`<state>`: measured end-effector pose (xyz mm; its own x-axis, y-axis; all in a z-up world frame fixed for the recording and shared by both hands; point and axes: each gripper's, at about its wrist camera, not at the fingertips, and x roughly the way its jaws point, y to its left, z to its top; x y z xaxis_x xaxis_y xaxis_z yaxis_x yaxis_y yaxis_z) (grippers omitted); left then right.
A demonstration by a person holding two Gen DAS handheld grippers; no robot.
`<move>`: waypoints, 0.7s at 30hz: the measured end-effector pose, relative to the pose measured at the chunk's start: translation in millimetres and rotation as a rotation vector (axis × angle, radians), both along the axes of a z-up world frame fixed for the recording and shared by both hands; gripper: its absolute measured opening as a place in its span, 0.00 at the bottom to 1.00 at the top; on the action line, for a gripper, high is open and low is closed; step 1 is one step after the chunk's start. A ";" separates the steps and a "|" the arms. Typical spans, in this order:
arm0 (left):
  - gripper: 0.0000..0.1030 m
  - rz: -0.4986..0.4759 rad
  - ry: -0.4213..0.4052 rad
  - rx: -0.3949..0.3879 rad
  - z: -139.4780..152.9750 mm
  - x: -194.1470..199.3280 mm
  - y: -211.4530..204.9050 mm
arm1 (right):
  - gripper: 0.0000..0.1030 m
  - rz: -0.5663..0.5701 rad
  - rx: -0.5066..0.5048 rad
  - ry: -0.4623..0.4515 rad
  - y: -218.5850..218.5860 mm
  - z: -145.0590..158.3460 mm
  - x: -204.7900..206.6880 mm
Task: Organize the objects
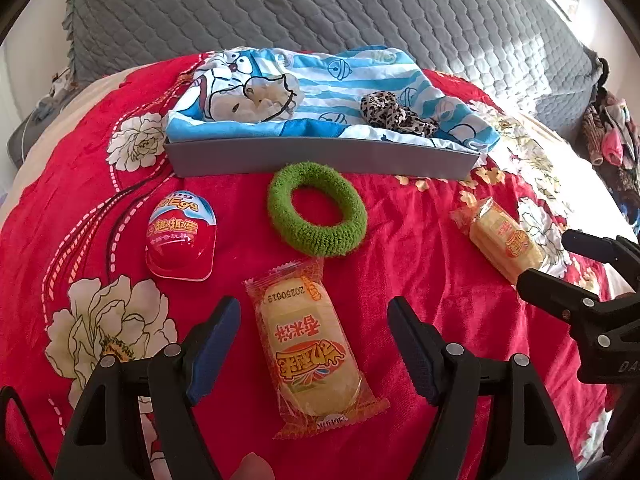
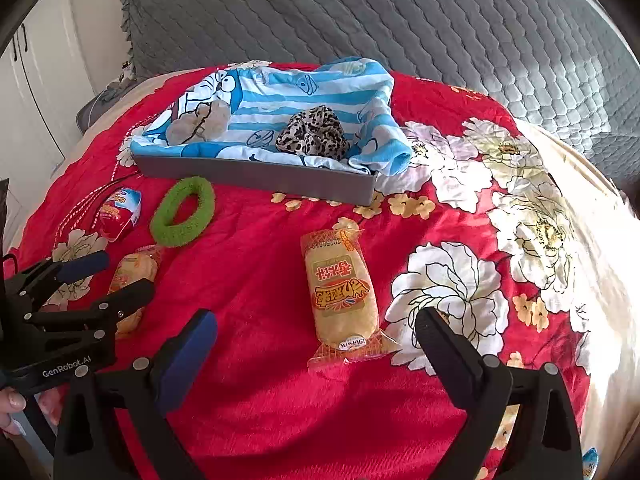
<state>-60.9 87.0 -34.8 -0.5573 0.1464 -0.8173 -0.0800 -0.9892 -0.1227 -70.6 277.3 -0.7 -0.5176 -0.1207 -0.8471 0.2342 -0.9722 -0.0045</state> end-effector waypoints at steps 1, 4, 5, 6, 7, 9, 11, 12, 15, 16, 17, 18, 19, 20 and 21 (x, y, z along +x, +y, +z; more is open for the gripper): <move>0.75 0.003 -0.002 0.000 -0.5 -0.4 -0.2 | 0.97 0.000 0.000 -0.001 0.1 -0.7 -0.7; 0.75 0.006 -0.007 0.002 -2.7 -1.2 -0.2 | 0.97 0.004 0.002 -0.005 0.0 -3.3 -2.8; 0.75 0.007 -0.007 0.001 -3.4 -1.2 0.0 | 0.97 0.005 0.002 -0.006 -0.2 -4.1 -3.6; 0.75 0.008 -0.010 0.001 -4.3 -1.7 0.3 | 0.97 0.007 -0.001 -0.006 -0.4 -4.8 -4.4; 0.75 0.007 -0.011 0.003 -4.7 -2.1 0.4 | 0.97 0.009 -0.003 -0.004 -0.4 -5.3 -4.6; 0.75 0.007 -0.014 0.003 -5.7 -3.7 0.8 | 0.97 0.010 0.001 -0.008 -0.5 -7.3 -6.5; 0.75 0.006 -0.013 0.001 -6.6 -4.8 1.1 | 0.97 0.010 0.002 -0.009 -0.5 -8.5 -8.3; 0.75 0.007 -0.015 0.001 -7.2 -5.3 1.1 | 0.97 0.007 0.000 -0.011 0.2 -8.9 -9.5; 0.75 0.010 -0.020 0.007 -9.7 -7.2 0.3 | 0.97 0.003 -0.009 -0.015 2.0 -10.8 -13.4; 0.75 0.011 -0.021 0.005 -10.7 -7.7 0.3 | 0.97 0.003 -0.007 -0.018 2.2 -11.9 -14.8; 0.75 0.012 -0.022 0.004 -11.9 -8.4 0.2 | 0.97 0.004 -0.005 -0.019 2.3 -13.1 -16.3; 0.75 0.013 -0.024 0.004 -13.1 -8.9 -0.1 | 0.97 0.005 -0.003 -0.020 2.1 -14.2 -17.1; 0.75 0.015 -0.027 0.005 -14.0 -9.6 -0.4 | 0.97 0.006 -0.001 -0.023 2.1 -15.8 -17.9; 0.75 0.016 -0.030 0.006 -15.3 -10.6 -0.6 | 0.97 0.008 0.003 -0.026 1.7 -17.3 -19.0; 0.75 0.017 -0.032 0.005 -16.5 -10.9 -0.4 | 0.97 0.012 0.008 -0.029 1.2 -19.3 -20.4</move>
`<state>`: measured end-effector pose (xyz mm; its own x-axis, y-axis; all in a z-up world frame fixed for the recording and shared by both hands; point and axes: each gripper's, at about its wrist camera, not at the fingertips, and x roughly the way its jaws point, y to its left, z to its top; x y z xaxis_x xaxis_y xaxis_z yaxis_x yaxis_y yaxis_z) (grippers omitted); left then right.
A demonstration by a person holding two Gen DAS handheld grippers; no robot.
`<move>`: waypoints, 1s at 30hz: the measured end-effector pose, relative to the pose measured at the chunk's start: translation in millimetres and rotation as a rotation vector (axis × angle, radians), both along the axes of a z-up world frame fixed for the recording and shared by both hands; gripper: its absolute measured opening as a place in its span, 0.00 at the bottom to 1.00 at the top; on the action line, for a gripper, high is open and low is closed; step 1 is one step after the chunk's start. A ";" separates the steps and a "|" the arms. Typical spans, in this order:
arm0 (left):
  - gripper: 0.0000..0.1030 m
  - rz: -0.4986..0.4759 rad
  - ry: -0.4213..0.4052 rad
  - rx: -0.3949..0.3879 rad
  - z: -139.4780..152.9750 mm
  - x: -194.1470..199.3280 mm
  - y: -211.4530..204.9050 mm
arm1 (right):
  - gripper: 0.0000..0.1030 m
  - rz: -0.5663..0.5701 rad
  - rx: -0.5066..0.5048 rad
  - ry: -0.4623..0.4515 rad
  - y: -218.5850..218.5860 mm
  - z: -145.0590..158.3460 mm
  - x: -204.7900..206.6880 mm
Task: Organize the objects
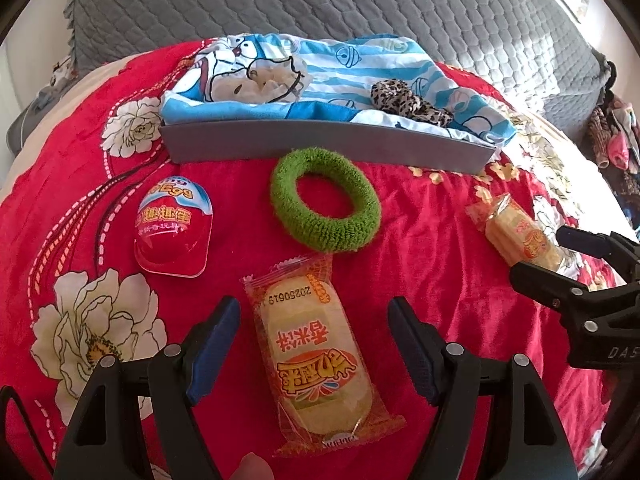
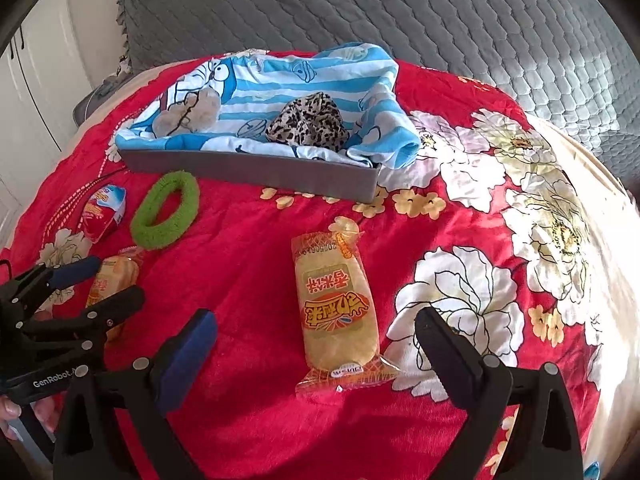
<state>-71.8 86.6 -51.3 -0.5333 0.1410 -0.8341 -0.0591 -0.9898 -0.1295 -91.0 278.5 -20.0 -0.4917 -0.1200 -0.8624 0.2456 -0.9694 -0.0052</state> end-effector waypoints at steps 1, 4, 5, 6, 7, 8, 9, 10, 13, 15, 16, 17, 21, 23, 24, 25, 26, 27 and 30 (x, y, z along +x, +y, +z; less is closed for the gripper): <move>0.75 0.001 -0.002 0.000 -1.4 -0.8 -0.1 | 0.97 0.003 0.007 -0.002 -0.5 -2.1 -1.5; 0.75 0.001 -0.008 0.003 -4.9 -3.5 0.2 | 0.97 0.006 0.025 -0.009 -0.9 -8.4 -5.7; 0.75 0.000 -0.007 0.005 -5.8 -3.9 0.3 | 0.97 0.006 0.028 -0.010 -0.8 -10.5 -7.0; 0.75 0.001 -0.008 0.003 -6.9 -4.6 0.2 | 0.97 0.007 0.028 -0.013 -0.6 -12.8 -8.6; 0.75 0.002 -0.010 0.006 -8.3 -5.0 -0.2 | 0.97 0.010 0.028 -0.016 -0.6 -14.6 -9.9; 0.75 0.004 -0.011 0.013 -9.2 -5.3 -0.8 | 0.97 0.013 0.030 -0.017 -1.1 -16.1 -11.5; 0.75 0.005 -0.014 0.018 -10.0 -5.7 -1.3 | 0.97 0.016 0.037 -0.018 -1.7 -17.7 -13.8; 0.75 0.003 -0.015 0.021 -10.9 -6.0 -1.4 | 0.97 0.015 0.046 -0.017 -1.7 -18.5 -15.2; 0.75 0.003 -0.014 0.030 -12.5 -6.8 -2.8 | 0.97 0.018 0.028 -0.014 0.9 -19.4 -17.2; 0.75 0.006 -0.016 0.034 -13.1 -7.4 -3.3 | 0.97 0.014 0.034 -0.021 1.3 -22.1 -18.3; 0.75 0.005 -0.016 0.032 -13.1 -7.4 -3.1 | 0.97 0.017 0.036 -0.018 1.3 -23.0 -18.8; 0.75 0.005 -0.013 0.031 -13.0 -7.1 -3.0 | 0.97 0.021 0.038 -0.015 1.2 -23.8 -19.0; 0.75 0.003 -0.008 0.027 -14.0 -6.0 -2.5 | 0.95 0.026 0.046 -0.015 0.8 -26.3 -21.8; 0.75 0.002 -0.005 0.030 -14.5 -5.8 -3.1 | 0.93 0.024 0.040 -0.011 1.8 -25.7 -22.8; 0.75 0.003 -0.006 0.031 -15.0 -5.7 -3.5 | 0.92 0.022 0.039 -0.010 1.8 -25.6 -22.2; 0.75 0.002 -0.006 0.031 -15.2 -5.6 -3.6 | 0.91 0.021 0.040 -0.010 2.3 -25.9 -22.4; 0.75 0.002 -0.005 0.033 -15.3 -5.4 -3.8 | 0.89 0.020 0.043 -0.010 2.8 -26.5 -22.6; 0.75 0.002 -0.005 0.033 -15.3 -5.2 -3.9 | 0.88 0.020 0.043 -0.012 3.2 -27.2 -23.0; 0.75 -0.001 -0.006 0.030 -15.4 -5.1 -3.7 | 0.84 0.023 0.054 -0.015 3.0 -28.8 -23.5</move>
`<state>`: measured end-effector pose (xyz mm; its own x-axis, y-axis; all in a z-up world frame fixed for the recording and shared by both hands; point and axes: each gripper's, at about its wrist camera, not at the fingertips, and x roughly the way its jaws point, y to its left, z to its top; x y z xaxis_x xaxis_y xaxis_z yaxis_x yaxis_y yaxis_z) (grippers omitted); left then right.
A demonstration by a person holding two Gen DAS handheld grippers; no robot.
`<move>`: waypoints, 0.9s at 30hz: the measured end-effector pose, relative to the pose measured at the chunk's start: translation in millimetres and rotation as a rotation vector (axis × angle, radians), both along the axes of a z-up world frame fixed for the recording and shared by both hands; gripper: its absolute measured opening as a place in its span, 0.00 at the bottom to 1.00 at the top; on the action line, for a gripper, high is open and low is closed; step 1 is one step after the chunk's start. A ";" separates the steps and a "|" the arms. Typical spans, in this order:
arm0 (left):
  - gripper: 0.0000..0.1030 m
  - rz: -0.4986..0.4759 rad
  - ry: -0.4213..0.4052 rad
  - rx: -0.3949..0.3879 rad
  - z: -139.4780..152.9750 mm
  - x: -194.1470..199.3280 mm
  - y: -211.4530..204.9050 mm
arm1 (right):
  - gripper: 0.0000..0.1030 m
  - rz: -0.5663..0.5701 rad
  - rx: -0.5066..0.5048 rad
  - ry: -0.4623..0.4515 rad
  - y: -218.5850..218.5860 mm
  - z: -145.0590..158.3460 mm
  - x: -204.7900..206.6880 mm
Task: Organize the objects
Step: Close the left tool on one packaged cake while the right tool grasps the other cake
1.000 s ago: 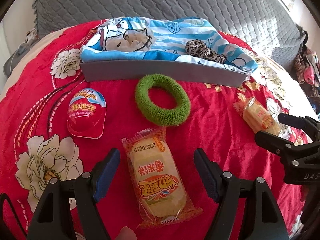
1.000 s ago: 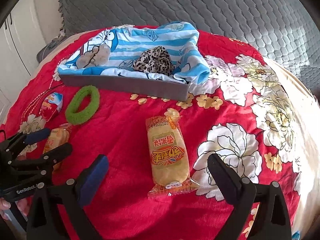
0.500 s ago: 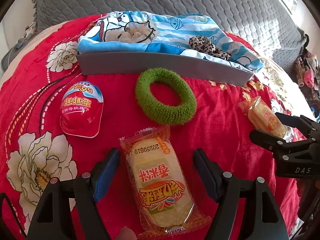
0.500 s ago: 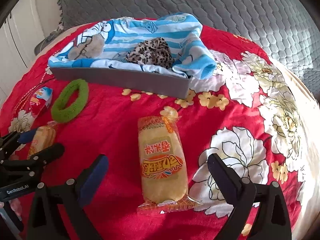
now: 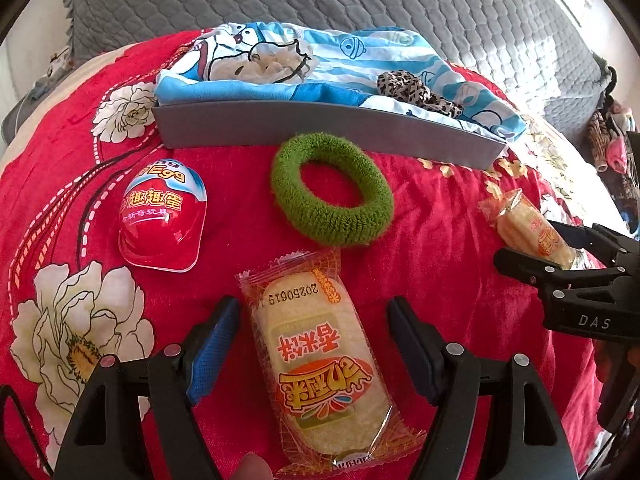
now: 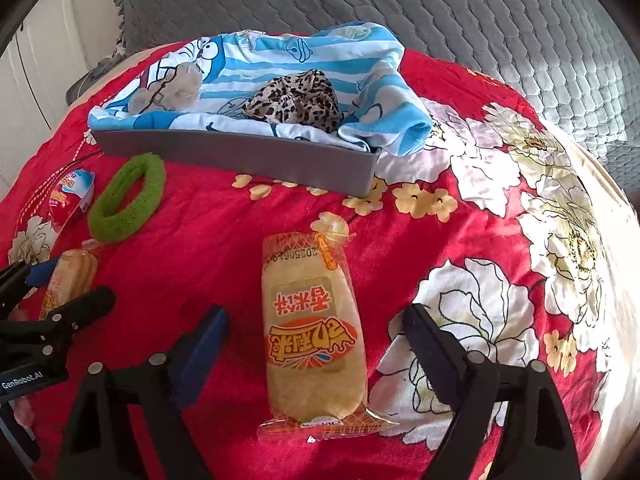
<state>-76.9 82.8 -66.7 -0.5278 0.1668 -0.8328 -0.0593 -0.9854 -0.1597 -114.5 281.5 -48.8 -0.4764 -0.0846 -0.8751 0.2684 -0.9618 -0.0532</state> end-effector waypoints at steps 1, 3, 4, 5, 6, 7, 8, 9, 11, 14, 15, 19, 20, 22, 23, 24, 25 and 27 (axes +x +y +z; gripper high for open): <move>0.75 0.000 0.000 0.002 0.1 0.3 -0.5 | 0.83 0.003 0.002 0.000 0.0 -0.1 0.2; 0.73 0.002 -0.002 0.007 0.3 0.1 -1.2 | 0.80 0.005 0.006 0.000 -0.4 -0.1 0.3; 0.72 0.003 -0.002 0.010 0.5 0.3 -2.0 | 0.77 0.006 0.007 -0.001 -0.7 0.1 0.5; 0.70 0.004 -0.003 0.012 0.7 0.5 -2.4 | 0.74 0.007 0.008 -0.001 -0.9 0.2 0.5; 0.65 0.004 -0.003 0.013 1.0 0.7 -2.5 | 0.72 0.008 0.009 -0.002 -1.5 0.4 0.4; 0.64 0.003 -0.003 0.011 1.1 0.7 -2.4 | 0.70 0.008 0.009 -0.002 -1.7 0.5 0.4; 0.63 0.002 -0.006 0.008 1.2 0.6 -2.3 | 0.69 0.006 0.009 -0.004 -1.7 0.4 0.4; 0.61 0.002 -0.008 0.008 1.7 1.0 -2.4 | 0.68 0.006 0.009 -0.005 -2.1 0.3 0.6; 0.58 0.001 -0.010 0.015 2.7 1.3 -2.8 | 0.65 0.004 0.007 -0.009 -1.9 0.8 0.8; 0.52 -0.002 -0.011 0.018 3.2 2.0 -2.9 | 0.61 0.009 0.006 -0.011 -3.2 1.5 1.9; 0.47 -0.007 -0.012 0.018 3.3 2.2 -2.4 | 0.60 0.011 0.008 -0.012 -3.8 1.4 2.1; 0.47 -0.007 -0.017 0.019 3.2 2.7 -2.3 | 0.60 0.020 0.010 -0.015 -5.8 1.7 3.3; 0.46 -0.008 -0.016 0.020 3.0 3.0 -2.5 | 0.59 0.019 0.006 -0.017 -5.5 2.0 3.4; 0.45 -0.010 -0.014 0.016 3.6 3.8 -2.6 | 0.58 0.020 0.004 -0.019 -5.5 2.1 3.8; 0.44 -0.011 -0.014 0.015 3.8 4.3 -2.3 | 0.56 0.022 0.006 -0.019 -5.8 2.3 4.1; 0.44 -0.012 -0.014 0.013 3.9 5.0 -2.0 | 0.55 0.023 0.007 -0.020 -6.3 2.5 4.2; 0.43 -0.015 -0.015 0.009 3.9 5.5 -1.5 | 0.52 0.023 0.007 -0.022 -6.6 2.5 4.2; 0.43 -0.016 -0.014 0.006 3.9 6.8 -1.2 | 0.48 0.024 0.006 -0.026 -6.0 2.7 4.2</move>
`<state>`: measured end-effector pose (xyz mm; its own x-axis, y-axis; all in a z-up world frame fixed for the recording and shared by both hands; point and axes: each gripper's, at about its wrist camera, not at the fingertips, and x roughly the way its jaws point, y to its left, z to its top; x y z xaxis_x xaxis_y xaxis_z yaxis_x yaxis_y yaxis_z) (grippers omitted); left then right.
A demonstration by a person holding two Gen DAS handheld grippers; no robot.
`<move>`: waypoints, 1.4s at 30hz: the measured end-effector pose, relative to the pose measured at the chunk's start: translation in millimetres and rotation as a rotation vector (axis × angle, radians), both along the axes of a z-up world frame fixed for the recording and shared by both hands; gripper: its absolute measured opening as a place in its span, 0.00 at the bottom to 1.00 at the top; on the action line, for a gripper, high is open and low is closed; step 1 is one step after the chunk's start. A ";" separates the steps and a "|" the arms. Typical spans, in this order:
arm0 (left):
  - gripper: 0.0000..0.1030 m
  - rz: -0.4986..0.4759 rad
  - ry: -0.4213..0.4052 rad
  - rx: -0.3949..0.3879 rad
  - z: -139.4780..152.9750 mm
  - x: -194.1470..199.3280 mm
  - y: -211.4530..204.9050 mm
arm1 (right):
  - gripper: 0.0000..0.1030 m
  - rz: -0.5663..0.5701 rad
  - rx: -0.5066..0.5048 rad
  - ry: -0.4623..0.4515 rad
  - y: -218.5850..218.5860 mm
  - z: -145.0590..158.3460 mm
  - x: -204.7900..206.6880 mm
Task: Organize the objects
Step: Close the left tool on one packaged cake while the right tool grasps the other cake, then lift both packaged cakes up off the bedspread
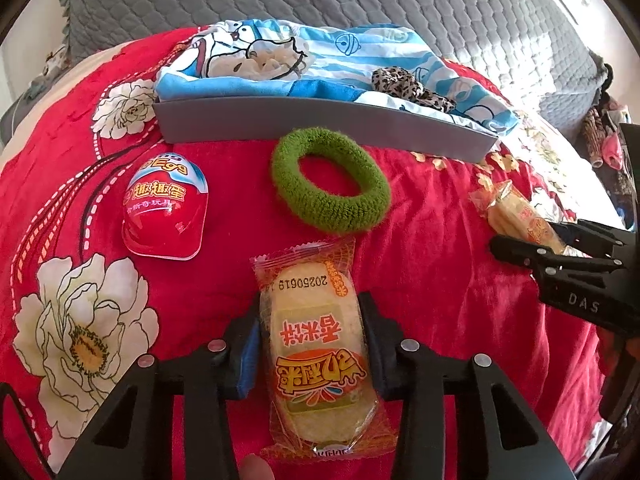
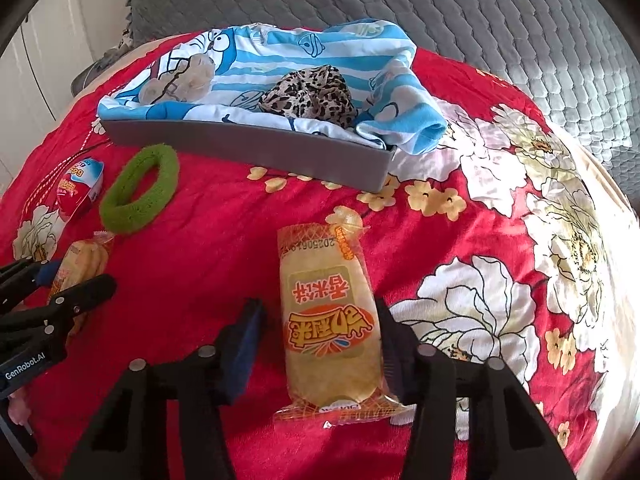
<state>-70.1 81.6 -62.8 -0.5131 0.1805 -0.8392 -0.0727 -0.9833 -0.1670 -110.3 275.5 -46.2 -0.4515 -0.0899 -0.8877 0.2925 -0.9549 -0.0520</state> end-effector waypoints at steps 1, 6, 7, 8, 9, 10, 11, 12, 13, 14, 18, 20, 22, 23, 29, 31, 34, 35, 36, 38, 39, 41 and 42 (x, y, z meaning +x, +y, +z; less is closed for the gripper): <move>0.43 0.000 -0.001 0.000 0.0 0.3 0.1 | 0.42 -0.003 0.002 -0.002 0.7 -0.1 -0.3; 0.42 0.000 -0.003 -0.003 0.3 1.8 0.2 | 0.39 -0.017 -0.022 -0.017 6.5 1.0 -0.9; 0.42 -0.001 -0.004 -0.004 0.3 2.7 0.0 | 0.39 -0.014 -0.017 -0.017 5.9 1.1 -0.5; 0.42 -0.001 -0.002 -0.005 0.5 3.2 0.1 | 0.39 -0.010 -0.011 -0.017 5.0 1.1 0.0; 0.42 -0.002 -0.003 -0.007 0.5 3.6 0.2 | 0.39 -0.006 -0.007 -0.017 4.2 1.3 0.5; 0.42 -0.005 -0.004 -0.008 0.5 4.0 0.3 | 0.39 0.000 -0.002 -0.017 3.5 1.7 1.0; 0.42 -0.007 -0.004 -0.010 0.4 4.3 0.3 | 0.39 0.003 0.000 -0.016 3.3 2.0 1.2; 0.42 -0.007 -0.005 -0.010 0.4 4.6 0.1 | 0.39 0.004 0.000 -0.017 2.8 2.4 1.2; 0.42 -0.007 -0.008 -0.008 0.5 5.1 -0.4 | 0.39 0.006 -0.001 -0.020 2.6 2.6 1.5; 0.42 -0.007 -0.008 -0.007 0.8 5.4 -0.8 | 0.39 0.010 -0.001 -0.025 2.1 2.8 2.2; 0.42 -0.007 -0.009 -0.013 1.3 6.5 -0.7 | 0.39 0.029 -0.003 -0.034 -2.5 3.8 5.9; 0.42 -0.005 -0.010 -0.013 1.6 8.3 -1.2 | 0.39 0.040 -0.003 -0.042 -7.1 2.5 9.9; 0.42 -0.006 -0.013 -0.016 1.5 9.8 -1.4 | 0.39 0.057 0.014 -0.038 -13.4 2.2 14.2; 0.42 -0.007 -0.015 -0.017 1.5 10.3 -1.8 | 0.39 0.066 0.018 -0.039 -16.0 2.2 15.9; 0.42 -0.006 -0.017 -0.028 2.8 13.9 -2.8 | 0.39 0.107 0.026 -0.057 -32.8 1.3 26.0; 0.42 -0.002 -0.017 -0.030 4.9 15.4 -3.8 | 0.39 0.117 0.023 -0.059 -35.1 2.6 28.6; 0.41 0.002 -0.010 -0.032 9.6 18.6 -5.2 | 0.39 0.128 0.011 -0.061 -37.3 6.3 32.9; 0.42 0.002 -0.006 -0.035 11.2 19.4 -5.5 | 0.39 0.131 0.010 -0.059 -38.0 7.8 33.8; 0.41 0.001 -0.003 -0.038 12.9 20.1 -5.5 | 0.39 0.135 0.007 -0.056 -38.9 9.7 35.2; 0.42 0.003 0.002 -0.038 17.2 21.1 -6.1 | 0.39 0.138 -0.002 -0.049 -40.3 13.6 36.3; 0.41 0.004 0.004 -0.038 19.1 21.5 -6.1 | 0.39 0.143 -0.010 -0.046 -41.1 16.0 37.4; 0.42 0.004 0.012 -0.039 23.4 22.7 -5.7 | 0.39 0.146 -0.012 -0.037 -42.7 19.6 39.1; 0.41 0.003 0.015 -0.039 25.2 22.8 -5.8 | 0.39 0.151 -0.010 -0.031 -43.7 21.7 40.2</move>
